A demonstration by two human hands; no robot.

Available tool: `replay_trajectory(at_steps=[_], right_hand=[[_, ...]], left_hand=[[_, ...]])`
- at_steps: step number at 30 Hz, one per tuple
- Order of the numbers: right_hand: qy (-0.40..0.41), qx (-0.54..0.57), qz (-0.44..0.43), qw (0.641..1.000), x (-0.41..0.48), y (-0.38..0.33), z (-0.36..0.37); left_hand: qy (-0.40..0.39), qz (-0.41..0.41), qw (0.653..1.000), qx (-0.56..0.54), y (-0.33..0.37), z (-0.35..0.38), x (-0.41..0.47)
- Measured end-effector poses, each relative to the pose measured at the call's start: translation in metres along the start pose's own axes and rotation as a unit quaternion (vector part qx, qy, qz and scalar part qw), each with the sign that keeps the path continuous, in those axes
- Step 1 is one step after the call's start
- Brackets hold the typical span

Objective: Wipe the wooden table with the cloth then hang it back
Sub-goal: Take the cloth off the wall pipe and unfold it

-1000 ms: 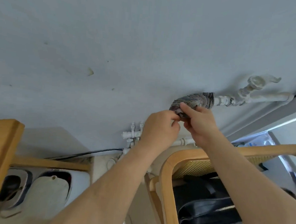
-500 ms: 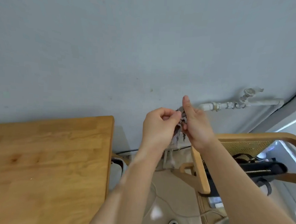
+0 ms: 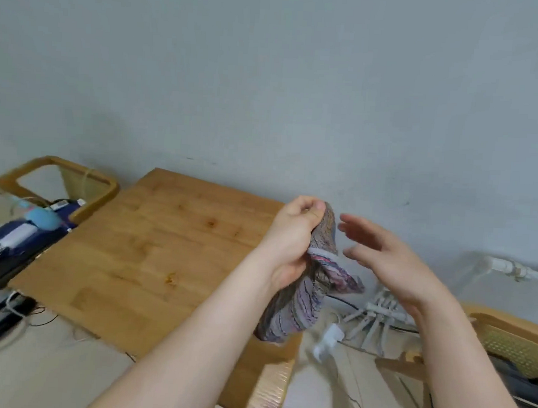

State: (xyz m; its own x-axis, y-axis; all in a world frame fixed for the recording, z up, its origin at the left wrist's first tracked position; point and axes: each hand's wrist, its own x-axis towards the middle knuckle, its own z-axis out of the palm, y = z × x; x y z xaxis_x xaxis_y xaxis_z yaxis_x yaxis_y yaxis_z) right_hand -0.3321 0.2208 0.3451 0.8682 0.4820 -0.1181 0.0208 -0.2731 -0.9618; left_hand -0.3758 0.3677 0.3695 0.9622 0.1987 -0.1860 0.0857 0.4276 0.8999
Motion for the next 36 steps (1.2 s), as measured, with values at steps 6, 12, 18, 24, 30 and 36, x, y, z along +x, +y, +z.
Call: replay_trajectory(at_steps=[6, 12, 18, 24, 30, 36], right_hand=[[-0.254, 0.236, -0.033, 0.937, 0.022, -0.005, 0.07], [-0.368, 0.054, 0.021, 0.928, 0.048, 0.012, 0.133], [-0.315, 0.321, 0.151, 0.88, 0.076, 0.013, 0.177], [-0.229, 0.389, 0.213, 0.866, 0.101, 0.001, 0.251], [-0.214, 0.227, 0.179, 0.933, 0.12, -0.017, 0.31], [-0.387, -0.268, 0.005, 0.882, 0.145, -0.047, 0.33]], left_hand=[[-0.008, 0.014, 0.999, -0.051, 0.03, -0.06, -0.033], [0.07, 0.068, 0.994, -0.05, 0.05, -0.14, -0.061], [0.132, 0.047, 0.989, -0.046, 0.07, -0.241, -0.073], [0.183, -0.048, 0.981, 0.046, 0.063, -0.34, -0.055], [0.148, -0.113, 0.972, 0.145, 0.071, -0.417, -0.029], [0.004, -0.143, 0.953, 0.266, 0.108, -0.446, 0.009]])
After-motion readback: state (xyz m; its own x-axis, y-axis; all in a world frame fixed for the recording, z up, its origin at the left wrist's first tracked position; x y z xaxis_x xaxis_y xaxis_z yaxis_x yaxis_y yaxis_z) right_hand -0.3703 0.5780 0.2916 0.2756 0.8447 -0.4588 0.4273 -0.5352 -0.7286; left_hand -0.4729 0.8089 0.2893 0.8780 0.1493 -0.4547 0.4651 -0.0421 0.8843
